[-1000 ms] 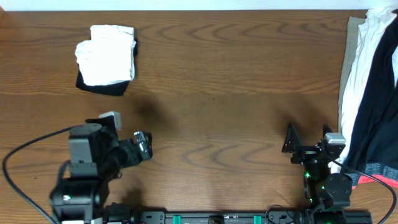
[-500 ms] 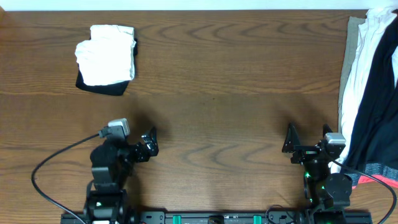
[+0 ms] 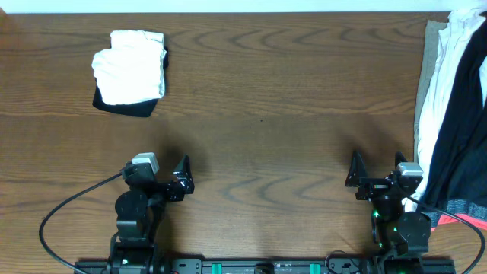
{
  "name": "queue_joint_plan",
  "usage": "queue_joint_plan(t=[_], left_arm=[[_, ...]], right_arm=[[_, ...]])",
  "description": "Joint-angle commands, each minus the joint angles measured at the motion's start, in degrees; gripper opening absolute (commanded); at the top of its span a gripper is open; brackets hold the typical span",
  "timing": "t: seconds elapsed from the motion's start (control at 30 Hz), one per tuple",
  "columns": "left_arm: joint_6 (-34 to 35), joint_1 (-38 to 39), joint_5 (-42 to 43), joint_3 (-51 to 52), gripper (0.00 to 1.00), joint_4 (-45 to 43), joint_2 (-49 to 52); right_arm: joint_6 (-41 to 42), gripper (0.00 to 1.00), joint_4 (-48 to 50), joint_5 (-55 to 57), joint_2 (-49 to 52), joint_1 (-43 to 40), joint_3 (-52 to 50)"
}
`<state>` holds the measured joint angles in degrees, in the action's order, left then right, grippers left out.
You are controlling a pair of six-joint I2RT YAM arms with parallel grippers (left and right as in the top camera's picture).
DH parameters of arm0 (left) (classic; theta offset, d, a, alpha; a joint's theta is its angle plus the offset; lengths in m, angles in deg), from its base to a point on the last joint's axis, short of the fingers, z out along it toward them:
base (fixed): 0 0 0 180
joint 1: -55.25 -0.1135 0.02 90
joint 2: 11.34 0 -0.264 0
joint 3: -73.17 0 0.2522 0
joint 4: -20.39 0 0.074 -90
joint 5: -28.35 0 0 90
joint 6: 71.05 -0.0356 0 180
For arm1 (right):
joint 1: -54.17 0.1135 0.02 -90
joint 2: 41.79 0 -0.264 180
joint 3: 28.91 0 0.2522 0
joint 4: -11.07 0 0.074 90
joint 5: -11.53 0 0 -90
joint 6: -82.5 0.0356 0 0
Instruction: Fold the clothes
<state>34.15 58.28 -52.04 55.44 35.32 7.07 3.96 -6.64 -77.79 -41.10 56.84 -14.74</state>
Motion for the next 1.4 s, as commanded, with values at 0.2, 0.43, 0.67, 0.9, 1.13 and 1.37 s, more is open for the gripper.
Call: queue_joint_plan(t=[0.2, 0.43, 0.67, 0.9, 1.13, 1.37], left_arm=[[-0.5, 0.3, -2.8, 2.2, 0.98, 5.4, -8.8], [-0.5, 0.3, -2.8, 2.6, 0.98, 4.8, -11.5], [-3.9, 1.0, -2.8, 2.6, 0.98, 4.8, -16.3], [-9.8, 2.6, -2.8, 2.6, 0.98, 4.8, -18.3], [-14.1, 3.2, -2.8, 2.6, 0.98, 4.8, -18.3], [-14.1, 3.2, -2.8, 2.6, 0.98, 4.8, -18.3]], right_arm=[[-0.4, 0.99, -0.2, 0.4, -0.4, 0.3, -0.1], [-0.4, 0.99, -0.2, 0.4, -0.4, 0.3, -0.1], [-0.4, 0.99, -0.2, 0.4, -0.4, 0.3, -0.1], [-0.4, 0.99, -0.2, 0.4, -0.4, 0.3, -0.1], [-0.4, 0.99, -0.2, 0.4, -0.4, 0.3, -0.1], [-0.4, 0.99, -0.2, 0.4, -0.4, 0.3, -0.1]])
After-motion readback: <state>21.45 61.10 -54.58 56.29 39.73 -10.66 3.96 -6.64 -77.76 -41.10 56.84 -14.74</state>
